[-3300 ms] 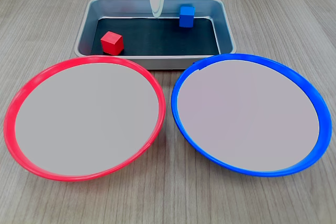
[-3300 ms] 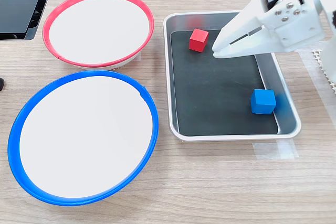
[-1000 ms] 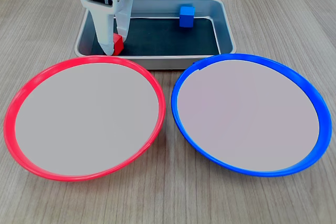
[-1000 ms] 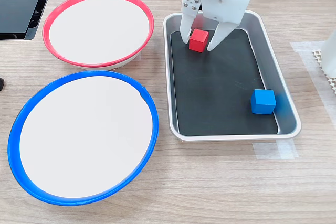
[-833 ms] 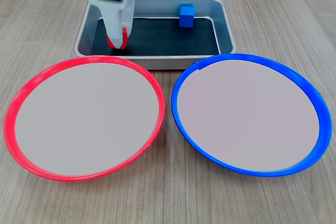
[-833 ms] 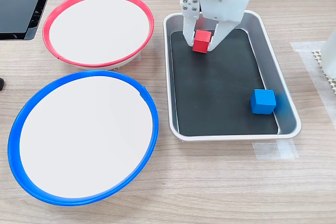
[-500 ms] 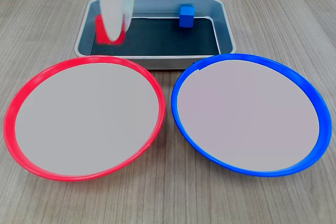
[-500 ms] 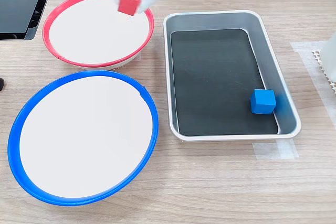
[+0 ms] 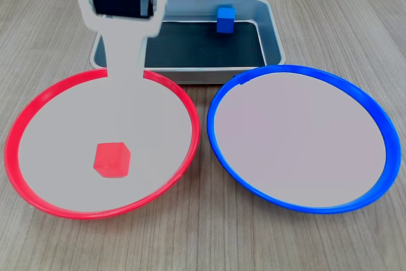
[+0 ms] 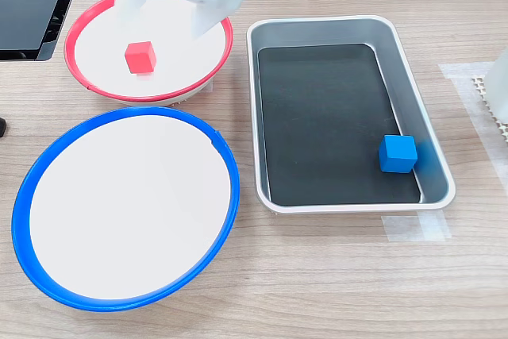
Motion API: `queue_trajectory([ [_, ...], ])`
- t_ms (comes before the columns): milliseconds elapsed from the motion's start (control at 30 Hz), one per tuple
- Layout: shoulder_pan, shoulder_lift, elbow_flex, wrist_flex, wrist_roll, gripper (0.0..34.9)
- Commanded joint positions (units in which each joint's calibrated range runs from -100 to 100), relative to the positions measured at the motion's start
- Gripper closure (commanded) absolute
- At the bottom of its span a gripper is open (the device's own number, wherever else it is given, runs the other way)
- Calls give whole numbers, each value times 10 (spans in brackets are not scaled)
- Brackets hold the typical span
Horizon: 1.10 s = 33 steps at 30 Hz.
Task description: Move two blocks from tray to matching dishes
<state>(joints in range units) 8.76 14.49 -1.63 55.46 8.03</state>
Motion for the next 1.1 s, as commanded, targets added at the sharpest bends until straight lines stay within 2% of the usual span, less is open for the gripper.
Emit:
queue_trajectory([
  [0, -23, -116, 36, 94, 45, 346],
  [67, -53, -204, 105, 173, 106, 346],
  [167, -97, -335, 253, 233, 195, 341],
  [300, -128, -454, 449, 217, 266, 235],
  [400, -147, -490, 538, 175, 283, 196],
  [467, -159, -497, 574, 159, 293, 140],
  [567, -166, -489, 597, 147, 303, 116],
  [800, -187, -450, 629, 111, 315, 144],
  [900, -195, -434, 646, 93, 320, 165],
  [967, -207, -424, 650, 77, 318, 253],
  [1000, -211, -420, 647, 74, 316, 323],
  [1067, -220, -411, 616, 88, 308, 346],
])
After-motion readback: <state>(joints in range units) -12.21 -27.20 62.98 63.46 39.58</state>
